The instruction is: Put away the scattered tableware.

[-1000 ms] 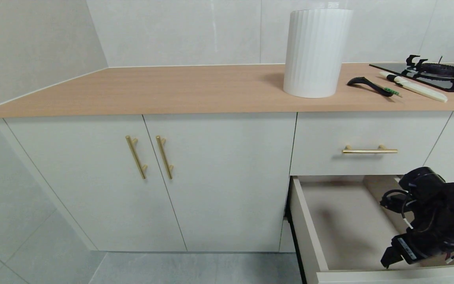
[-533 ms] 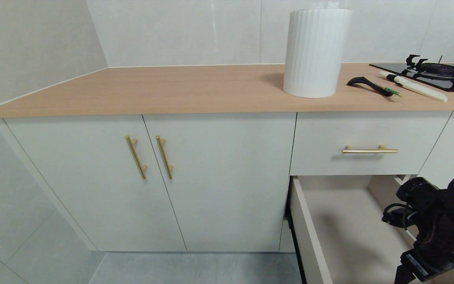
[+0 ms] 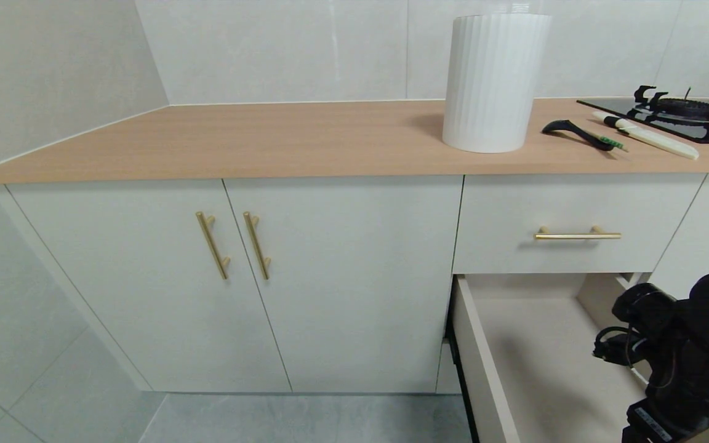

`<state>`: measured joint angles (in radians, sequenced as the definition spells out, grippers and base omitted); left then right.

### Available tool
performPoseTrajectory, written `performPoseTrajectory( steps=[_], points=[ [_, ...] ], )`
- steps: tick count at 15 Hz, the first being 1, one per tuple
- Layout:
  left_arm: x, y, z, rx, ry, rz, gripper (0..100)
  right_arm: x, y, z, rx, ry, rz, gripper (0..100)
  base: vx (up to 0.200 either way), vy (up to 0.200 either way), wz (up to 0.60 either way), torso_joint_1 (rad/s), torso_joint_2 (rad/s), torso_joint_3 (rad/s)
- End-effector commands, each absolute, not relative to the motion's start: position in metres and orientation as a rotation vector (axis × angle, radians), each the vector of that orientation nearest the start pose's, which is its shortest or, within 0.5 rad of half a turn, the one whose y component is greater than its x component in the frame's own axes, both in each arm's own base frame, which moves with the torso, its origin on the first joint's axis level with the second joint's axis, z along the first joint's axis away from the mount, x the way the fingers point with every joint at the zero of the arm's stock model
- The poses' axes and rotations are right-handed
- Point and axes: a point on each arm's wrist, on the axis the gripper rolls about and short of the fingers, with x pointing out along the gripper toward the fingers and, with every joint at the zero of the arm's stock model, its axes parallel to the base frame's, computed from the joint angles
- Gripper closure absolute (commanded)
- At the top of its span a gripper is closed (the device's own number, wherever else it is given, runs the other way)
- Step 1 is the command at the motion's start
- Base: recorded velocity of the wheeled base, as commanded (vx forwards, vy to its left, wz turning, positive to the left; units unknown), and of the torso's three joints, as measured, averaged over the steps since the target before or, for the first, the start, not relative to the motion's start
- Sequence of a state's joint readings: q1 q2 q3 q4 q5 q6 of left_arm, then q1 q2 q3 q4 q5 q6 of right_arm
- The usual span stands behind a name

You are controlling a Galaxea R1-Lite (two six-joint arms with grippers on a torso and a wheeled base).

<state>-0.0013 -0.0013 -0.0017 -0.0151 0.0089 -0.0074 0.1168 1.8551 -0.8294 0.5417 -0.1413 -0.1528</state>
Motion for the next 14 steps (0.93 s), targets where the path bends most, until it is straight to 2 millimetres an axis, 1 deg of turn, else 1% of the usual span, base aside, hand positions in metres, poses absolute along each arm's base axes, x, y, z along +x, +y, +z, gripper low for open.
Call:
performPoseTrajectory(
  steps=[1, 2, 4, 5, 6, 7, 9, 11, 14],
  points=[
    [-0.023, 0.0, 0.077, -0.008, -0.017, 0.008, 0, 0.238, 0.025, 0.089, -0.317, 1.493, 0.095, 0, 0.0, 0.0, 0.0, 0.0, 0.0, 0.0],
    [-0.023, 0.0, 0.077, -0.008, -0.017, 0.008, 0, 0.234, 0.025, 0.1, -0.312, 1.444, 0.091, 0, 0.0, 0.0, 0.0, 0.0, 0.0, 0.0],
    [-0.023, 0.0, 0.077, -0.008, -0.017, 0.008, 0, 0.221, 0.023, 0.133, -0.294, 1.301, 0.086, 0, 0.0, 0.0, 0.0, 0.0, 0.0, 0.0],
    [-0.023, 0.0, 0.077, -0.008, -0.017, 0.008, 0, 0.215, 0.023, 0.151, -0.279, 1.215, 0.086, 0, 0.0, 0.0, 0.0, 0.0, 0.0, 0.0],
    [-0.023, 0.0, 0.077, -0.008, -0.017, 0.008, 0, 0.208, 0.022, 0.176, -0.254, 1.103, 0.096, 0, 0.0, 0.0, 0.0, 0.0, 0.0, 0.0],
    [-0.023, 0.0, 0.077, -0.008, -0.017, 0.008, 0, 0.206, 0.022, 0.205, -0.23, 0.976, 0.1, 0, 0.0, 0.0, 0.0, 0.0, 0.0, 0.0],
    [-0.023, 0.0, 0.077, -0.008, -0.017, 0.008, 0, 0.212, 0.017, 0.239, -0.2, 0.846, 0.057, 0, 0.0, 0.0, 0.0, 0.0, 0.0, 0.0],
    [-0.023, 0.0, 0.077, -0.008, -0.017, 0.008, 0, 0.213, 0.014, 0.259, -0.185, 0.768, 0.035, 0, 0.0, 0.0, 0.0, 0.0, 0.0, 0.0],
    [-0.023, 0.0, 0.077, -0.008, -0.017, 0.008, 0, 0.212, 0.011, 0.279, -0.165, 0.682, 0.047, 0, 0.0, 0.0, 0.0, 0.0, 0.0, 0.0]
  ],
)
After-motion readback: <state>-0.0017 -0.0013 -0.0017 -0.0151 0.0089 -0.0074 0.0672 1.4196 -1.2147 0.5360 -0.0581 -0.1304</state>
